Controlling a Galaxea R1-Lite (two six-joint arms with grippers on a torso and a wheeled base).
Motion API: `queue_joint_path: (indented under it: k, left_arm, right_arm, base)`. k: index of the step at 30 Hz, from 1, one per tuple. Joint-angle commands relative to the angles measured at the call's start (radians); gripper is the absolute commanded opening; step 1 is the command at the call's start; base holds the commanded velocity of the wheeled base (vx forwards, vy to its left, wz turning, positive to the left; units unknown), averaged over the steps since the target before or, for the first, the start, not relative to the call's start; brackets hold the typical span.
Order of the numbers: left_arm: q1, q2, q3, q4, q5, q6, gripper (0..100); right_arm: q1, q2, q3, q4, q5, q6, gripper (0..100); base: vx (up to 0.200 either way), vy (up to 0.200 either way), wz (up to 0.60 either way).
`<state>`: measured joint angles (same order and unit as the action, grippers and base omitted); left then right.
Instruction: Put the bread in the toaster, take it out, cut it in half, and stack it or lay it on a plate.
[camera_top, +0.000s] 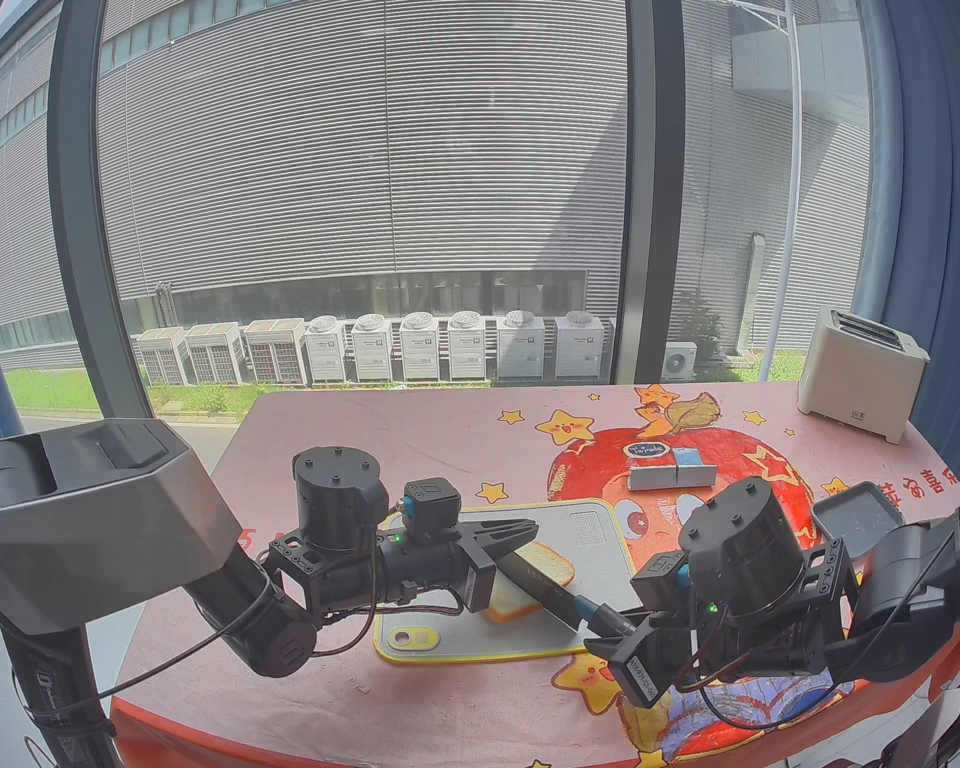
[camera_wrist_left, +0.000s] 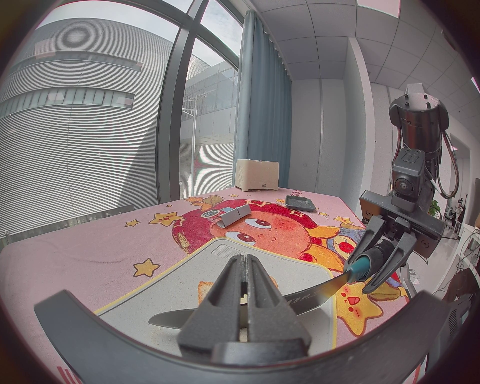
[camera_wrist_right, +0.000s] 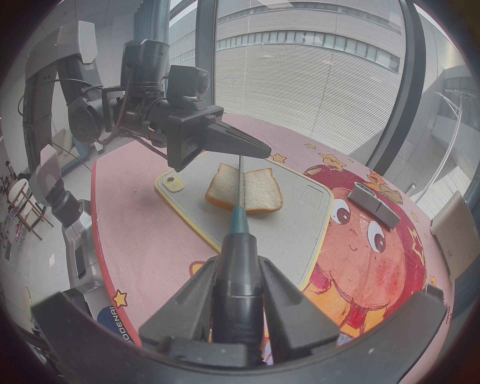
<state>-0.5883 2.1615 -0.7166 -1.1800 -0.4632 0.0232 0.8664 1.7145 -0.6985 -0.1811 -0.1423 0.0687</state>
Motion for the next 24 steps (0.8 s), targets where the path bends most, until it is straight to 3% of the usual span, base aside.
queue_joint_path:
  k: [1,10,13,17,24]
  left_arm:
    - [-0.001,0.0,-0.003,-0.001,0.0,0.0,0]
    - [0.007,-0.035,0.002,-0.072,0.001,-0.003,0]
    - [0.007,-0.055,0.008,-0.075,0.003,-0.02,0]
    - [0.008,-0.06,0.011,-0.096,0.047,-0.028,0]
    - [0.004,-0.051,0.017,-0.113,0.051,-0.026,0]
  right_arm:
    - [-0.001,0.004,-0.001,-0.009,0.0,0.0,0]
    - [-0.004,-0.007,-0.006,-0.015,0.003,0.002,0]
    - [-0.004,-0.006,-0.007,-0.015,0.006,0.002,0]
    - [-0.004,-0.007,-0.01,-0.015,0.015,0.003,0]
    - [-0.004,0.004,-0.012,-0.015,0.023,0.017,0]
  base:
    - [0.0,0.0,0.0]
    - [0.0,0.0,0.0]
    - [0.0,0.0,0.0]
    - [0.0,0.0,0.0]
    - [0.0,0.0,0.0]
